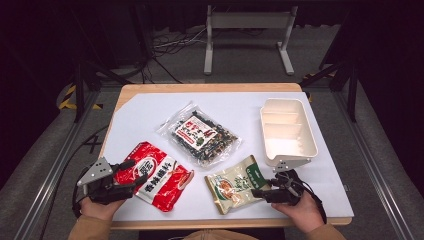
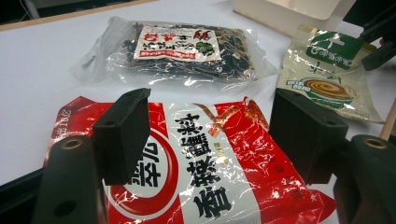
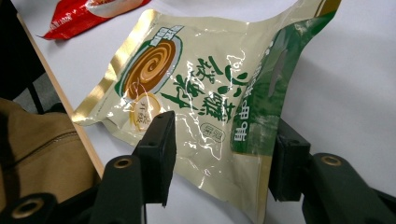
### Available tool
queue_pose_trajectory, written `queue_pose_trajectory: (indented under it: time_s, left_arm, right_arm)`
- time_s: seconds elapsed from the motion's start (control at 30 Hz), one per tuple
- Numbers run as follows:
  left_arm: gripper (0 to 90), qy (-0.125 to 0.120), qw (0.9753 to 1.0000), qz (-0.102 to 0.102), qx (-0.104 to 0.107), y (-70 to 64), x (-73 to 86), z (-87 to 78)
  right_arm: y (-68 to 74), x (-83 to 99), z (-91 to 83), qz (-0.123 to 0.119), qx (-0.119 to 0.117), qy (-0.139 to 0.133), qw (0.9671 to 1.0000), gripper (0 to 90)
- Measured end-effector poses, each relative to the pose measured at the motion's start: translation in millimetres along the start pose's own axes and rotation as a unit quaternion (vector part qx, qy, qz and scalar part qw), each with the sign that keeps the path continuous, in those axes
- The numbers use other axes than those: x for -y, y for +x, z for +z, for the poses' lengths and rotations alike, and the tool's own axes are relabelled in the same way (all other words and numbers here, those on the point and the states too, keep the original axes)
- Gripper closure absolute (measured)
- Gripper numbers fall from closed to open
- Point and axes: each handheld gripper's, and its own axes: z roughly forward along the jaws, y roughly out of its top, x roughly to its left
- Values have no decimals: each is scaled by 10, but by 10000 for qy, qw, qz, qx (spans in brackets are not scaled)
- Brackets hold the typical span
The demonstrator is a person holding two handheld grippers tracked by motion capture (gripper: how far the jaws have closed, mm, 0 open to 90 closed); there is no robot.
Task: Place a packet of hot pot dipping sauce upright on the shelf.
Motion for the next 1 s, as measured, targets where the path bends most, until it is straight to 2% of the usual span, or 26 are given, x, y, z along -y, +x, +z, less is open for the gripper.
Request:
queue_pose_trajectory:
  time_s: [0.13,0.33,0.4,0.5,0.57,0.77,1.0]
  left_arm:
    - [297,18,10000,11,7,0,-1,0]
    - [296,27,10000,-8,18,-3,1,3]
    - [296,18,10000,3,11,1,2,4]
    - [296,17,10000,-8,17,-3,4,3]
    - [296,10,10000,3,15,-1,3,3]
    - [296,-23,10000,1,-7,2,4,0]
    - [296,-32,10000,-2,-13,3,4,-3]
  right_arm:
    - [0,-3,50,-43,64,103,9999,554]
    - [-1,-5,86,-306,302,204,9989,758]
    - [-1,-7,89,-359,348,233,9985,793]
    - [-15,-14,91,-259,323,272,9988,858]
    - [-18,-24,90,-173,280,269,9991,873]
    - [-13,-57,51,-116,203,228,9995,886]
    - [21,-109,-24,-144,124,162,9997,892]
